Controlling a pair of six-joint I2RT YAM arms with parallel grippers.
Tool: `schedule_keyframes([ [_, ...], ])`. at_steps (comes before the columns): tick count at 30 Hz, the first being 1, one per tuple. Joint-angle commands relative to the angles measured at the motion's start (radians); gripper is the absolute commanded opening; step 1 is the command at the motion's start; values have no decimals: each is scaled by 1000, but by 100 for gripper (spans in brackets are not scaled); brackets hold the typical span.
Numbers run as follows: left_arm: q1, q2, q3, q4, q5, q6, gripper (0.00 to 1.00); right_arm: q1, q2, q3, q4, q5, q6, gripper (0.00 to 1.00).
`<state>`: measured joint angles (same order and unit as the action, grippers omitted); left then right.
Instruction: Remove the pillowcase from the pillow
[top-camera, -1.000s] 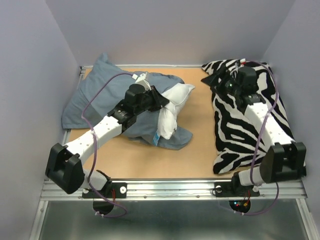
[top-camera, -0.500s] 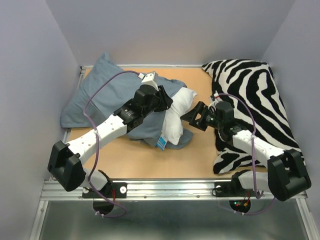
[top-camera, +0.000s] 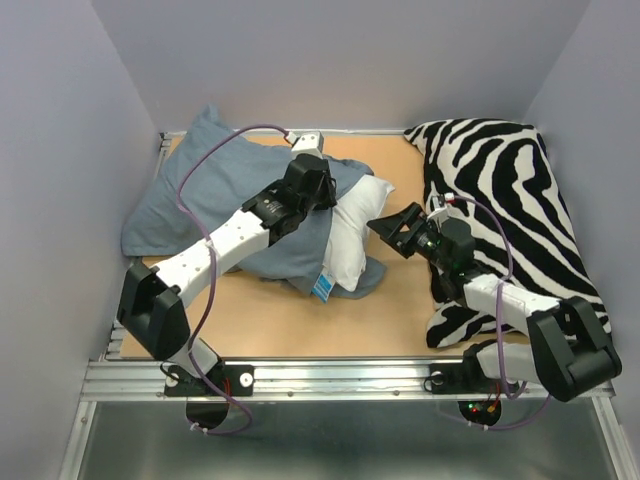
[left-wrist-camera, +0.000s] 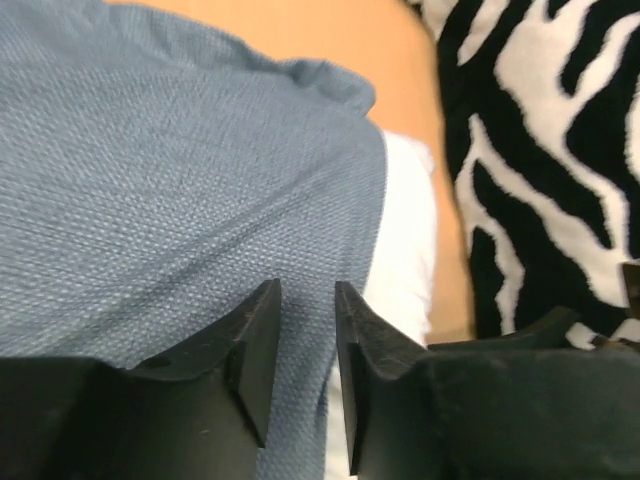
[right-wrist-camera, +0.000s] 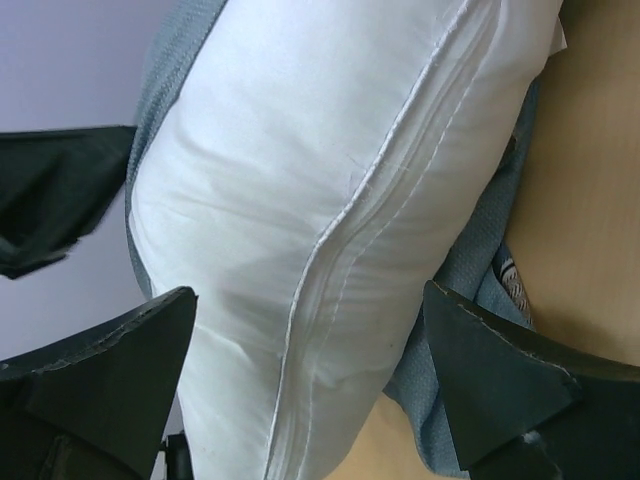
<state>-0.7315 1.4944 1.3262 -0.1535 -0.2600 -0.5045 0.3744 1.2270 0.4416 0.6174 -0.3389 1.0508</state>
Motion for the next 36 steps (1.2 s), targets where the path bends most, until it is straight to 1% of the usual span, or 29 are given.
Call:
schedule_keyframes([
  [1,0,62,-24,-29,-19,34,32,0,64,-6,186,43,21,100],
  [2,0,72,-36,-24,-15,21,29,0,106,-10,244,41,25,100],
  [5,0,90,-96,-3,4,-11,22,0,188,-18,321,38,48,100],
  [7,0,96,-129,12,24,-23,20,0,236,-3,344,20,51,100],
  [8,0,99,-139,20,31,-25,19,0,285,-4,393,17,54,100],
  [13,0,113,-188,52,62,-45,18,14,411,2,488,0,84,100],
  [17,-6,121,-203,75,85,-52,17,31,488,12,564,18,98,100],
  [21,-8,121,-217,92,125,-63,17,32,548,45,648,20,164,100],
  [22,-6,118,-225,98,133,-65,17,34,558,58,653,17,173,97],
  [23,-8,115,-228,109,143,-68,17,34,572,72,656,17,182,93],
  [24,-8,112,-229,114,162,-69,17,35,578,100,657,14,189,86],
  [25,-9,104,-228,117,168,-71,17,35,582,111,657,12,193,64],
  [27,-9,95,-223,126,189,-71,17,35,585,129,650,11,196,41],
  [28,-9,84,-211,126,194,-69,18,35,582,147,634,3,193,21],
  [29,-9,75,-203,124,197,-62,18,35,572,163,607,-2,184,13],
  [30,-9,54,-182,123,197,-55,20,35,540,178,491,-6,149,1],
  [32,-8,24,-150,111,191,-36,25,37,475,230,331,14,86,1],
  [33,0,9,-128,86,176,-11,32,41,438,252,129,38,2,1],
  [34,7,-25,-80,71,165,-2,36,43,361,285,11,105,-46,1],
  [35,23,-42,-55,46,159,7,40,43,333,349,-96,133,-90,0],
  [36,56,-57,-27,37,159,21,46,43,303,380,-269,164,-130,1],
])
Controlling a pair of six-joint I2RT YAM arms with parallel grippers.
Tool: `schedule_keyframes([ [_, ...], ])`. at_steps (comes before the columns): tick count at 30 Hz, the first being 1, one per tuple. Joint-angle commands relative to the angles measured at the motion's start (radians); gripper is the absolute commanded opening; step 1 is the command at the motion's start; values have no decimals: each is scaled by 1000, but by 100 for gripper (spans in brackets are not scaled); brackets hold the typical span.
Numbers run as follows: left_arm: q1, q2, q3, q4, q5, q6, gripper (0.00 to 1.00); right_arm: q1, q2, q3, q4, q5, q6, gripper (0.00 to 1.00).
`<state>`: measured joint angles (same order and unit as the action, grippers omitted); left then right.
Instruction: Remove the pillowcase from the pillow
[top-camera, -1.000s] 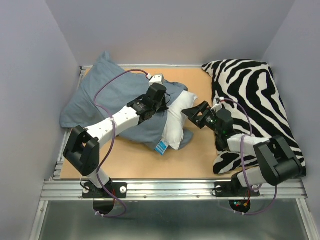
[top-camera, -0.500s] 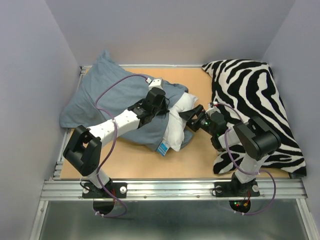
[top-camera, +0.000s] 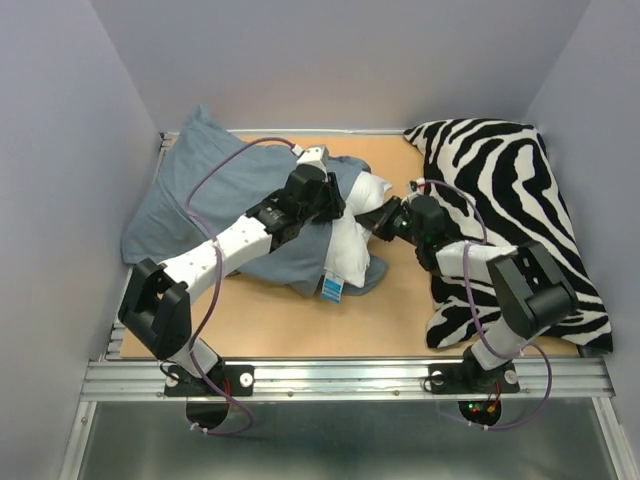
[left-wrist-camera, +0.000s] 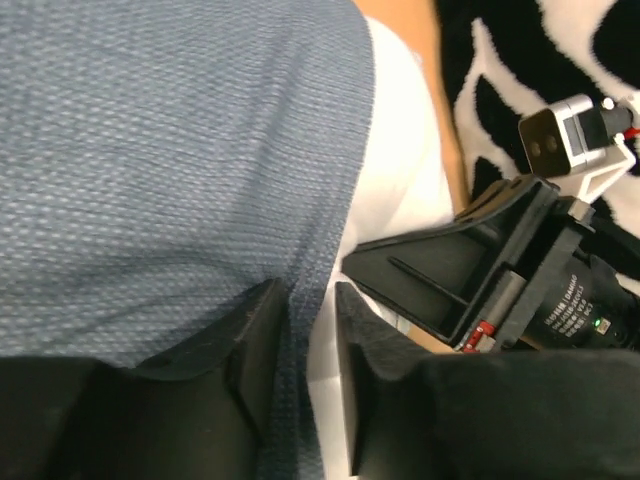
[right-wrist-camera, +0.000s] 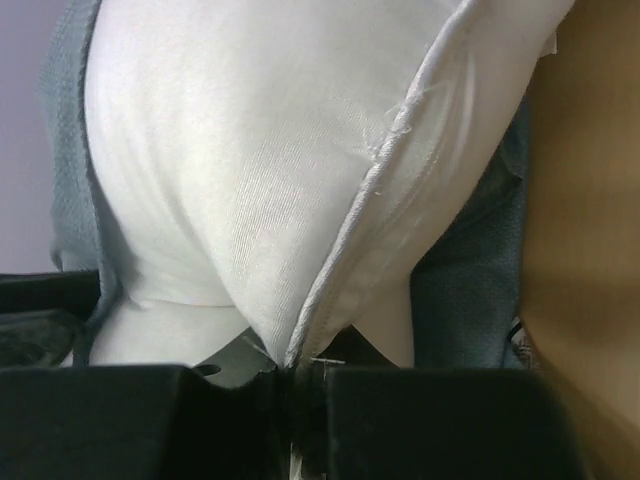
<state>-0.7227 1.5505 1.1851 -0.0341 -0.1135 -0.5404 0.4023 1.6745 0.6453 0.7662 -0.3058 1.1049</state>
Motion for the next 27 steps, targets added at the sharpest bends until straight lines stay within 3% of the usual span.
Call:
schedule_keyframes([
  [1,71,-141,143,-93,11,60,48,15,-197,201,-495,167,-251,0],
  [3,123,-161,229,-131,-35,82,53,7,-249,243,-638,259,-333,0],
  [6,184,-145,365,-223,-136,129,63,-54,-288,277,-743,212,-381,1],
  [12,356,-147,312,-270,-236,175,66,-94,-360,339,-904,223,-473,1],
  [14,469,-124,257,-247,-209,178,67,-99,-361,376,-930,224,-490,1],
  [17,593,-67,217,-212,-53,172,67,-109,-354,415,-975,228,-511,1],
  [21,690,-37,185,-159,65,174,67,-111,-337,438,-984,209,-520,0],
  [27,812,8,171,-191,106,165,69,-115,-329,450,-995,197,-534,1],
])
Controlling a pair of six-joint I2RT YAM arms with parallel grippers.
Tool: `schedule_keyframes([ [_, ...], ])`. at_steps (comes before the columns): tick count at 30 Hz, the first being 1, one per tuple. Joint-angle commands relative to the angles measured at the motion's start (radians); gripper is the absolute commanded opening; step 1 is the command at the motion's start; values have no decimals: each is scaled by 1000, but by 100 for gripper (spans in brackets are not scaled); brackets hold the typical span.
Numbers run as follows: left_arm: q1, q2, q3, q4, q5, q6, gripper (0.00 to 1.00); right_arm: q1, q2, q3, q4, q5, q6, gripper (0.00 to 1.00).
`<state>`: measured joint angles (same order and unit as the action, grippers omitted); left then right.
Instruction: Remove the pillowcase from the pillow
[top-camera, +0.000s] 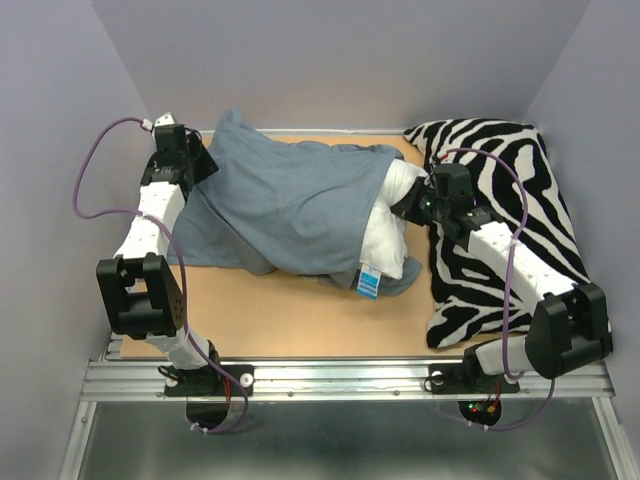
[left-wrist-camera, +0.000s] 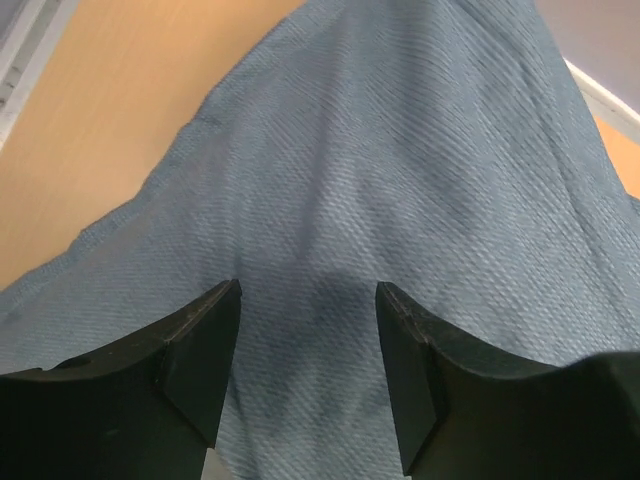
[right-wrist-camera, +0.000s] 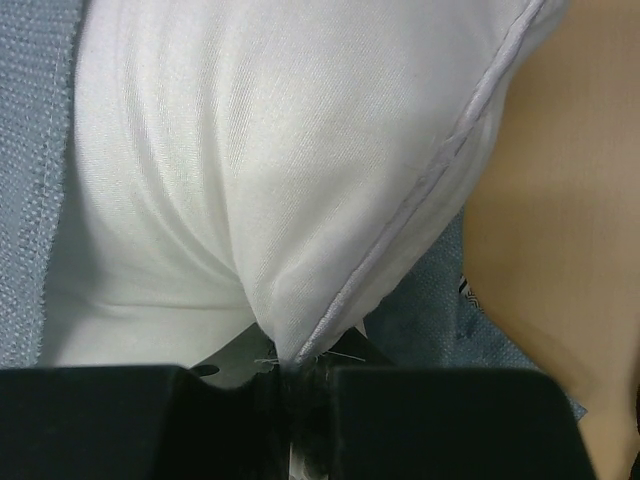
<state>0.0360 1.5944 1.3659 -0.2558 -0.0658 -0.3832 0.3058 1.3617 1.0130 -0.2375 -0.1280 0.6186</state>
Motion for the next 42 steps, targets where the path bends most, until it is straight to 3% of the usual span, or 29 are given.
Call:
schedule_keyframes([
  [1,82,-37,-28,26,51,-9,71,-22,-15,87,9,19,-48,1],
  [9,148,19,-103,130,248,-52,71,-24,-4,98,9,2,-42,0],
  [20,179,52,-182,306,370,-166,67,-24,-9,104,9,-24,-34,1],
  [23,179,67,-191,323,376,-183,51,-24,-12,108,9,-33,-31,1],
  [24,180,65,-191,331,374,-186,37,-24,-13,110,9,-33,-33,1],
  [26,183,72,-177,331,359,-189,23,-24,-19,114,7,-32,-31,1],
  [28,189,79,-160,313,331,-194,0,-24,-29,131,-2,-33,-33,1],
  [35,212,82,-53,221,127,-209,0,-28,-68,249,-101,1,-40,1],
  [42,223,108,22,162,-43,-246,0,-56,-52,554,-258,10,-34,1],
])
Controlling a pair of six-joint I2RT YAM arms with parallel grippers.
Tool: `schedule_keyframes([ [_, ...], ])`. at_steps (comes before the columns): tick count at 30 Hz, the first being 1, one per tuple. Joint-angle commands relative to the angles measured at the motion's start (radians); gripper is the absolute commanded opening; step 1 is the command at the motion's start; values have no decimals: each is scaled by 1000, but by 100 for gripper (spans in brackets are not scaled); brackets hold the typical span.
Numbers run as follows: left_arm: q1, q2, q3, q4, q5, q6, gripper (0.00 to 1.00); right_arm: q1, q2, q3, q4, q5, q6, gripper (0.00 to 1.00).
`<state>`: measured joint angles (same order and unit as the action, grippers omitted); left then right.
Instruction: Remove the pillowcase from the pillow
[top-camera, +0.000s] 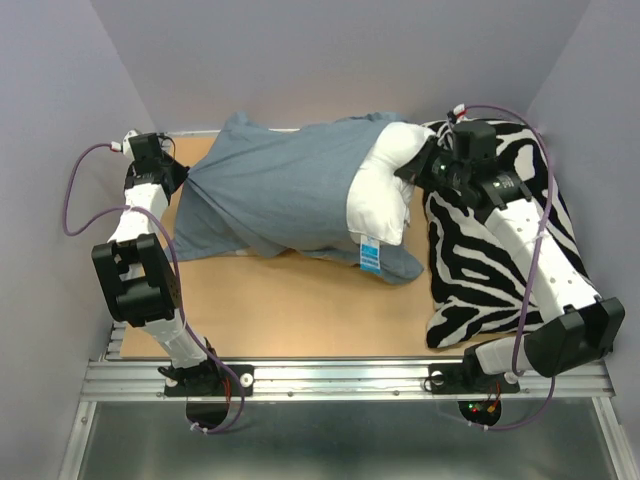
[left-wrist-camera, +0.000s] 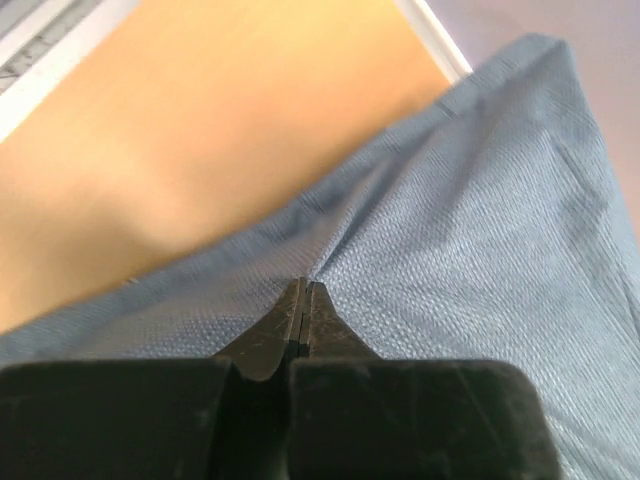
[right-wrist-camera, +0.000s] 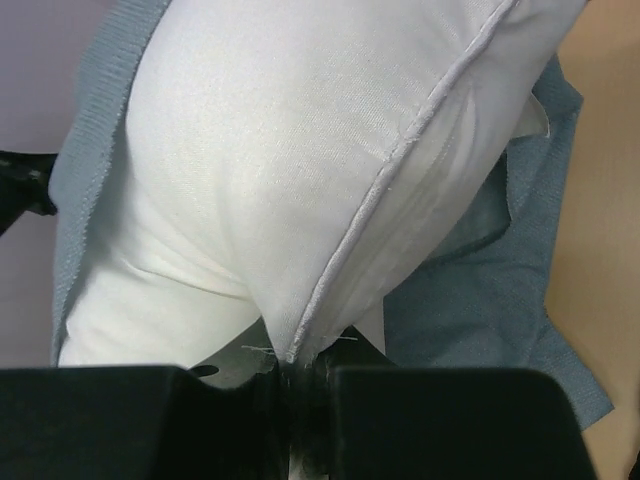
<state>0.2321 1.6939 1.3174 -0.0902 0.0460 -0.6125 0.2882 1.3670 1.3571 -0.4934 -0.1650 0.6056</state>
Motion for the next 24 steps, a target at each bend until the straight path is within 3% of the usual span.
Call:
schedule_keyframes([
  [1,27,15,80,-8,-170,-16,0,-40,-51,287,-35,50,-23,1],
  [15,36,116,129,-28,-261,-26,0,-55,89,891,-290,13,-10,1],
  [24,53,171,181,-68,-383,-33,0,-57,43,990,-318,15,-7,1],
])
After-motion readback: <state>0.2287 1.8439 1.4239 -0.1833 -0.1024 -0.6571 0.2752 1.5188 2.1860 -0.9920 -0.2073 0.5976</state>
